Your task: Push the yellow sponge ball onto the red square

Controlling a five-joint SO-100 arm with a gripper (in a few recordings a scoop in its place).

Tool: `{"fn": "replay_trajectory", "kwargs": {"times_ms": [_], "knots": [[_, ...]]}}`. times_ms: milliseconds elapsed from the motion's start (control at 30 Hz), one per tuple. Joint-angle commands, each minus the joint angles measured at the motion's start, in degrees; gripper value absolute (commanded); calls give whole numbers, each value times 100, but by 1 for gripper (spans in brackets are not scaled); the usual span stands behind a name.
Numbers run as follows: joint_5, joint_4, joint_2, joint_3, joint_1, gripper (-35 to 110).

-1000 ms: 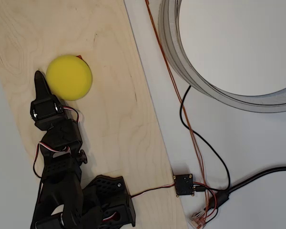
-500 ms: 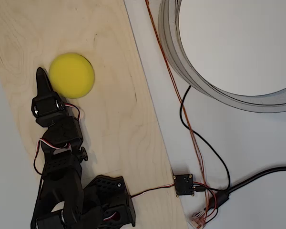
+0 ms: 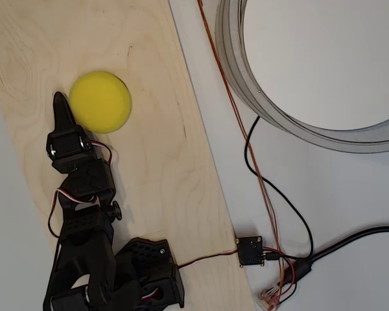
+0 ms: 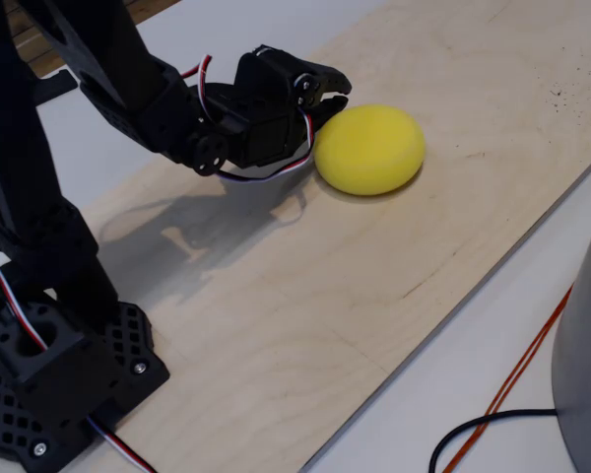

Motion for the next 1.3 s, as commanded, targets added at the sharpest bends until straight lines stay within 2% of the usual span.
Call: {"fn": "replay_trajectory", "kwargs": {"times_ms": [0, 233, 567, 667, 900, 1267], "knots": [[-62, -132, 606, 123, -44, 0], [-88, -26, 1670, 527, -53, 0], [-325, 114, 2760, 809, 677, 0], [-308, 571, 3041, 791, 861, 0], [-202, 2584, 4351, 844, 967, 0], [105, 3823, 5563, 1371, 949, 0]]}}
